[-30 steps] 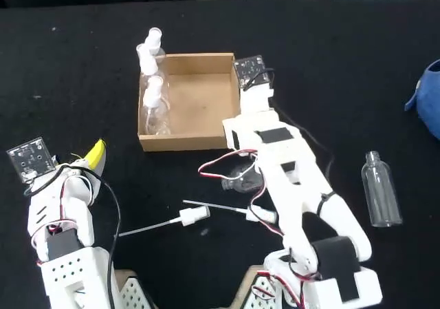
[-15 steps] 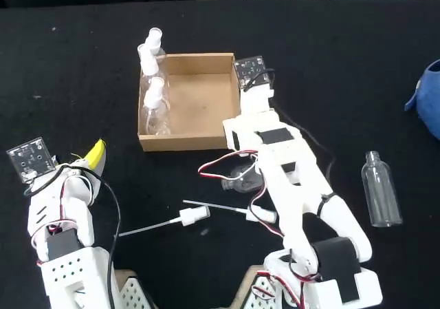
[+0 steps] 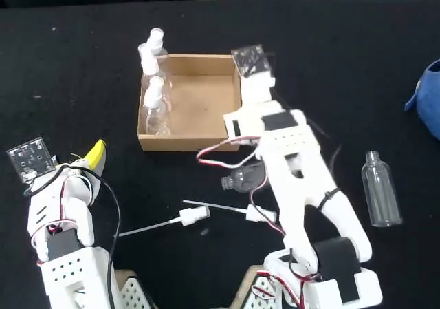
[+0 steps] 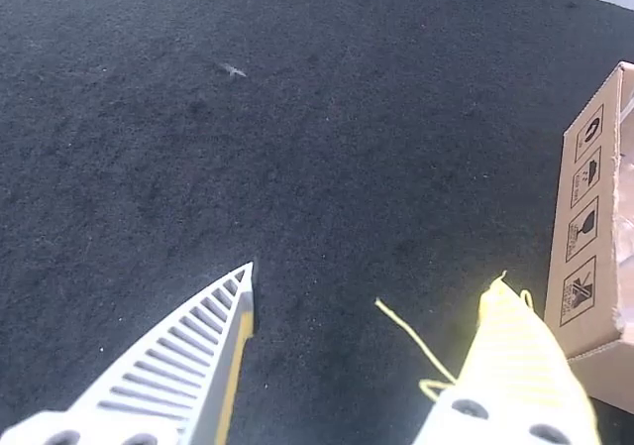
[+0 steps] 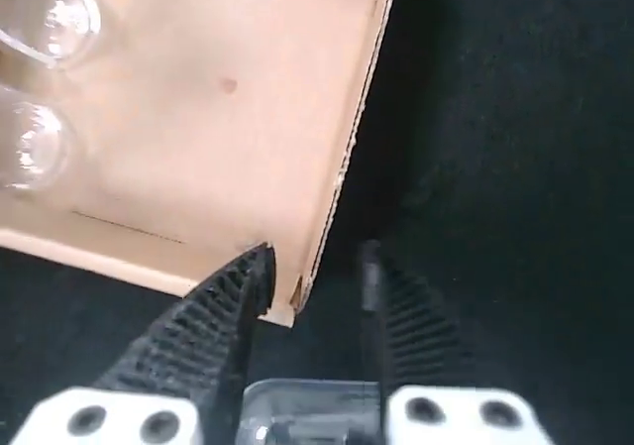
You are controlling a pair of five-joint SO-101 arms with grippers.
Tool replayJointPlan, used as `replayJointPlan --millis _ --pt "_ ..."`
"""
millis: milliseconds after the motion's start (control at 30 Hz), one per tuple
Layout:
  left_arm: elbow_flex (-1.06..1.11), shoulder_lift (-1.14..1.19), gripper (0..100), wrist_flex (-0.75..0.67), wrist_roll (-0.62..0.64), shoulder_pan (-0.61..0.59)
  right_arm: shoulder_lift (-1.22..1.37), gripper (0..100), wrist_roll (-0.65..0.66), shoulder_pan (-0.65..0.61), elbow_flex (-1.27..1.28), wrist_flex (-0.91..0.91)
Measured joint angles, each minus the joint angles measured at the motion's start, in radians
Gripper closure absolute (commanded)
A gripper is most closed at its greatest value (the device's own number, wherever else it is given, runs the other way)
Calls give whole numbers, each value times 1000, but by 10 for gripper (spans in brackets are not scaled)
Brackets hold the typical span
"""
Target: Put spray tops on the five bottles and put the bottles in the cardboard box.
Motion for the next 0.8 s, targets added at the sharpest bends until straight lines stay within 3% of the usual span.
replayJointPlan --millis 133,300,633,800 --pt "0 0 762 0 0 0 0 781 38 0 -123 132" --pt "0 0 762 0 0 0 0 780 256 41 -252 356" --pt "0 0 762 0 0 0 0 780 730 416 -310 585" --pt "0 0 762 0 0 0 0 779 779 634 -311 594"
